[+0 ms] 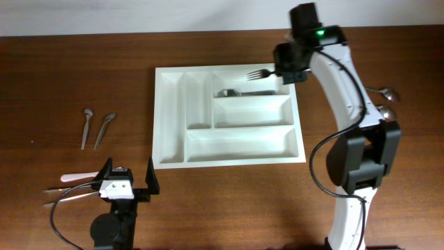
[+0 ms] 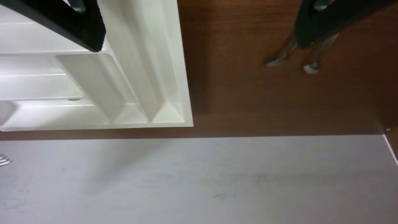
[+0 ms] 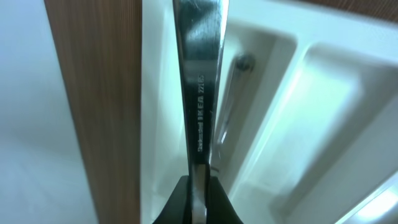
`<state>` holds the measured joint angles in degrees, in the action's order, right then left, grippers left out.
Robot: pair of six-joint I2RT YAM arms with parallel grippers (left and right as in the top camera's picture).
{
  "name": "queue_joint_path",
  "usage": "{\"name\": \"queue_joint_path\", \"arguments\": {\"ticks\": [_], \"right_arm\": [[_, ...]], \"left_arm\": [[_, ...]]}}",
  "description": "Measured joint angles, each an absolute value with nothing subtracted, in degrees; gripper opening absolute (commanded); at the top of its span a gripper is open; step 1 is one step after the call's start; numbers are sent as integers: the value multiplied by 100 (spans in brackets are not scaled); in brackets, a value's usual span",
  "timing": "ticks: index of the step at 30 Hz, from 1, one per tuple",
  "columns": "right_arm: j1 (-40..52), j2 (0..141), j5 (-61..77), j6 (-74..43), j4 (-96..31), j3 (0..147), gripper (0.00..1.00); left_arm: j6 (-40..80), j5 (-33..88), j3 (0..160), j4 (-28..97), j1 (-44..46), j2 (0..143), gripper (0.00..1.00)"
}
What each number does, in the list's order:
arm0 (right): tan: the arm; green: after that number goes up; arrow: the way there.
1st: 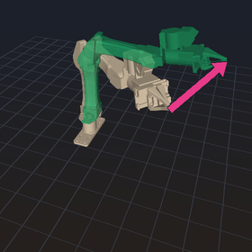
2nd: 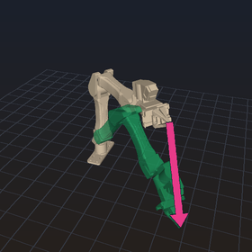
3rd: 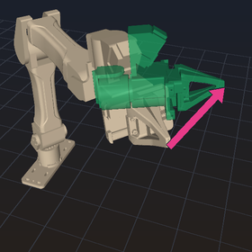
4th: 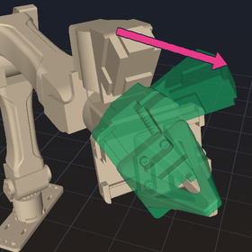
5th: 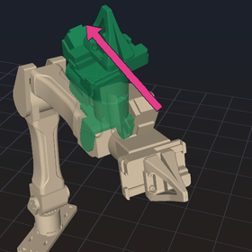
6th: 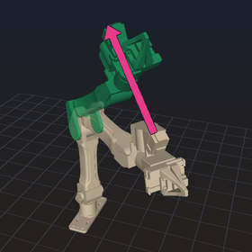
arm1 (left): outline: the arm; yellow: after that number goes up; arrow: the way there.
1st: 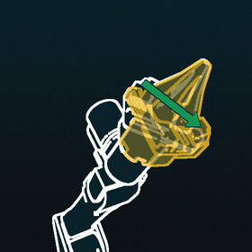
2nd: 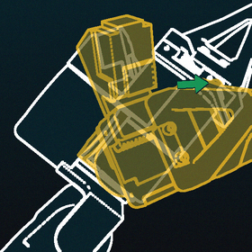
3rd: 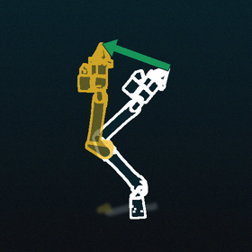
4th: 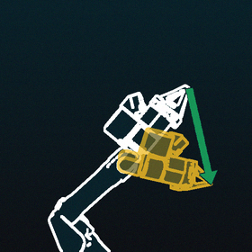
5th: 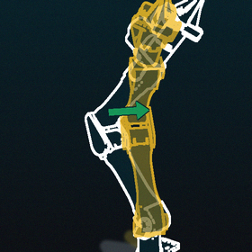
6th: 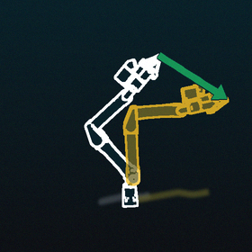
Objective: Pack container
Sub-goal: 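Carry the fork with the right gripper into the top-right compartment, then release the fork and move the right gripper over the spoons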
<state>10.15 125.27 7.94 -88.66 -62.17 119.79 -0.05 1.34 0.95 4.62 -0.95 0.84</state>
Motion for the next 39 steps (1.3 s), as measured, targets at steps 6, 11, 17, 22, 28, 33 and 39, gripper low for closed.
{"name": "queue_joint_path", "arguments": {"ticks": [6, 11, 17, 22, 28, 33, 39], "right_arm": [[1448, 12527, 425, -9050, -6213, 11979, 10], [1614, 12527, 344, -9406, -6141, 11979, 13], [1649, 12554, 386, -9734, -6064, 11979, 13], [1649, 12650, 410, -9883, -5929, 11979, 30], [1444, 12682, 390, -9349, -5863, 11994, 58], [714, 12682, 386, -8259, -5927, 12140, 99], [-600, 12682, 410, -7520, -6313, 12199, 99]], "left_arm": [[-5, 134, 95, 462, -95, 84, 99], [-5, 134, 95, 464, -95, 84, 99], [-5, 134, 95, 462, -95, 84, 99], [-5, 134, 95, 462, -95, 84, 99], [-3, 134, 95, 462, -95, 84, 99], [-5, 134, 95, 462, -95, 84, 99], [-5, 134, 95, 462, -95, 84, 99]]}}
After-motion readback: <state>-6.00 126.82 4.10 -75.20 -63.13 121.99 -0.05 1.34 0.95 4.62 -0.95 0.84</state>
